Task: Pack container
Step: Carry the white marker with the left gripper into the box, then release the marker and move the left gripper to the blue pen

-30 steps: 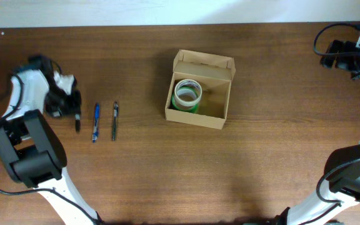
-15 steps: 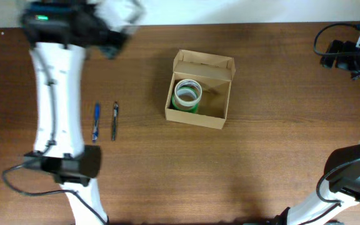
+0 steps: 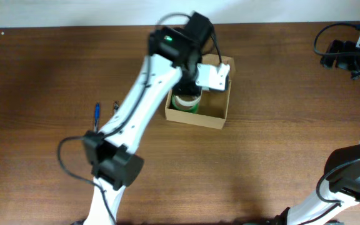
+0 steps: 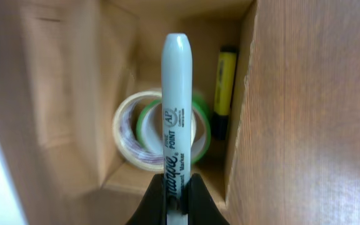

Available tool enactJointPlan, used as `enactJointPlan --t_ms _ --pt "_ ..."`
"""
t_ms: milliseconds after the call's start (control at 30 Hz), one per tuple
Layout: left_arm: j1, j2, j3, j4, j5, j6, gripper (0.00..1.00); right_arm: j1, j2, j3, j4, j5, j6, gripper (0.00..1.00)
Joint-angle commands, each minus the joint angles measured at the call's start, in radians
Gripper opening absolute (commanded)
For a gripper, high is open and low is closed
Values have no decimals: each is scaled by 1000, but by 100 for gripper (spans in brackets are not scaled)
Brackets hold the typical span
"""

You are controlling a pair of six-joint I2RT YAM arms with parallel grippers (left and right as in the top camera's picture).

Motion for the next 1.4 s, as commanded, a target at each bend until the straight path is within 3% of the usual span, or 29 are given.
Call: enactJointPlan --t_ms 0,267,533,1100,1167,1267,1367 --pt "-10 58 -29 21 -49 46 2 2 -1 0 0 -9 8 99" --pt "-13 157 -29 37 -46 30 2 2 -1 0 0 -9 8 99" --pt "-14 165 -29 42 55 -8 2 2 -1 0 0 -9 8 99" --pt "-42 194 -30 -21 56 -21 2 2 -1 0 0 -9 8 99" --pt "-42 194 -30 -27 56 -23 11 2 -1 0 0 -9 8 99" --pt "-42 193 -30 -26 44 -49 38 2 -1 0 0 -9 8 99" --pt "-42 185 -30 -23 -14 -90 43 2 -1 0 0 -9 8 99"
